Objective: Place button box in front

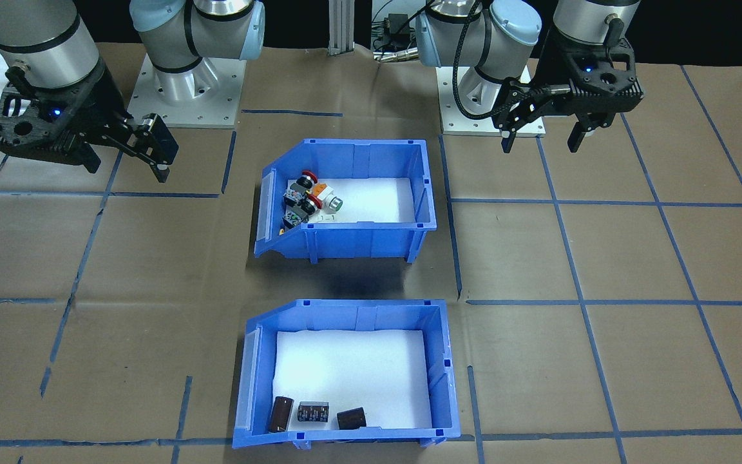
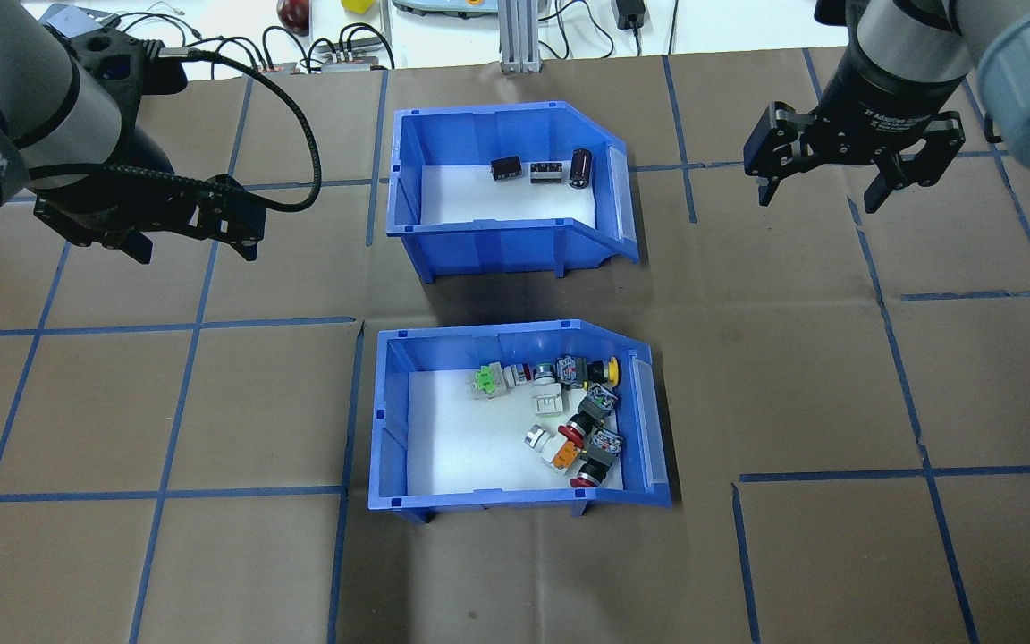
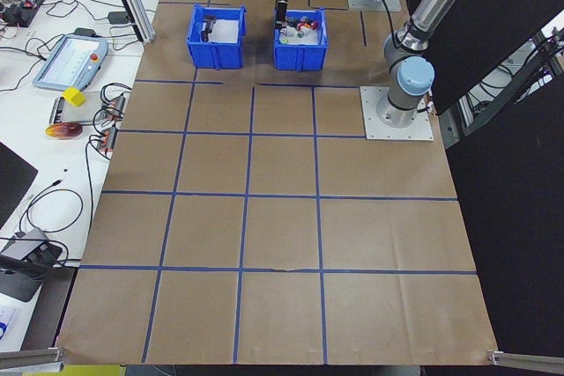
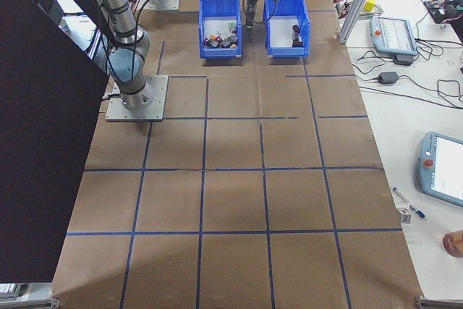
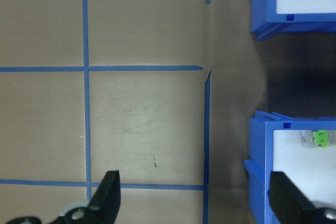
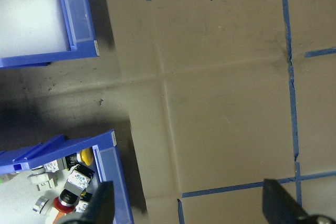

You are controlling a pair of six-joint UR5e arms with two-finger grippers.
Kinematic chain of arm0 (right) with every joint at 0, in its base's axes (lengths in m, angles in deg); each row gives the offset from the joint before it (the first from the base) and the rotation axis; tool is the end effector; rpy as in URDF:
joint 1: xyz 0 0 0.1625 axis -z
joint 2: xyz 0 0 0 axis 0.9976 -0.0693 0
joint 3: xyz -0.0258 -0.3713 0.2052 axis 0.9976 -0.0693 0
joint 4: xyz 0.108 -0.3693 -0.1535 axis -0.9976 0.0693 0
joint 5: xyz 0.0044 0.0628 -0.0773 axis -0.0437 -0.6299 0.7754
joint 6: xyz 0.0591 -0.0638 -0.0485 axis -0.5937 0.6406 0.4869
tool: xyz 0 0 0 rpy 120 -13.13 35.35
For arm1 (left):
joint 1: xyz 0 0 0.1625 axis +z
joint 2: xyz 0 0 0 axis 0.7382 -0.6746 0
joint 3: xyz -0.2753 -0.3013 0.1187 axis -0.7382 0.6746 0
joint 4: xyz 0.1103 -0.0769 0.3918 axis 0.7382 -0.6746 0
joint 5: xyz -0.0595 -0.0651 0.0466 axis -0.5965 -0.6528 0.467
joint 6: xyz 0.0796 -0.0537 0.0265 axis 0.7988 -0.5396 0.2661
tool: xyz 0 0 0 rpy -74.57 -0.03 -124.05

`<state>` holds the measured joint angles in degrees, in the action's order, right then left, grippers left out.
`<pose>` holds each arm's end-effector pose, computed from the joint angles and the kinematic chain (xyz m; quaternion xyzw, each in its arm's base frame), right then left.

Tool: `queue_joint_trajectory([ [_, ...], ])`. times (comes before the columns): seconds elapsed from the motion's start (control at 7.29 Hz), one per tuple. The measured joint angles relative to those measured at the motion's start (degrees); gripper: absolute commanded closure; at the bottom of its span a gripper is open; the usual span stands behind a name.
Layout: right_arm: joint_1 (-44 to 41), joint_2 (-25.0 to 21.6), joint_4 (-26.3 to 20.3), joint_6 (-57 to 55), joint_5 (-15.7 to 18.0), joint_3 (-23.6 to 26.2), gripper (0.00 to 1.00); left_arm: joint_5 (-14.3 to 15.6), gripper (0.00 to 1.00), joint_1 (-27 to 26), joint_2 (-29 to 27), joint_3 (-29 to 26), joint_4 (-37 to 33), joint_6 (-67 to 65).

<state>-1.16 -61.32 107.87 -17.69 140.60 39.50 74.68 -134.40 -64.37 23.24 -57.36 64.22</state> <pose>0.1089 -0.4973 0.4805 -0.0713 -0.9974 0.0047 0.0011 -0.1052 -0.4406 0.4942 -0.0013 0.9978 -0.0616 0.0225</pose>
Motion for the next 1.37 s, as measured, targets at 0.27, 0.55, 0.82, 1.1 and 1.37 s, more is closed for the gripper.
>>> queue_joint_trajectory([
  [0.27,0.00,0.00,-0.12,0.00,0.04,0.05,0.00,-0.28,0.01,-0.01,0.14,-0.06,0.02,0.00],
  [0.55,0.01,-0.02,-0.26,0.06,0.04,0.08,0.00,-0.21,0.01,-0.07,0.72,0.17,-0.07,0.00],
  [0.82,0.08,-0.12,-0.40,0.20,0.13,0.23,0.00,-0.30,0.01,-0.10,0.42,0.58,-0.45,0.00],
  [1.1,0.08,-0.22,-0.81,0.26,0.09,0.31,0.00,-1.34,0.01,-0.24,0.55,1.07,-0.70,-1.80],
  [1.37,0.04,0.26,-1.84,1.75,0.04,-0.01,0.00,-4.52,0.01,-1.01,1.59,2.75,-3.18,-17.29],
])
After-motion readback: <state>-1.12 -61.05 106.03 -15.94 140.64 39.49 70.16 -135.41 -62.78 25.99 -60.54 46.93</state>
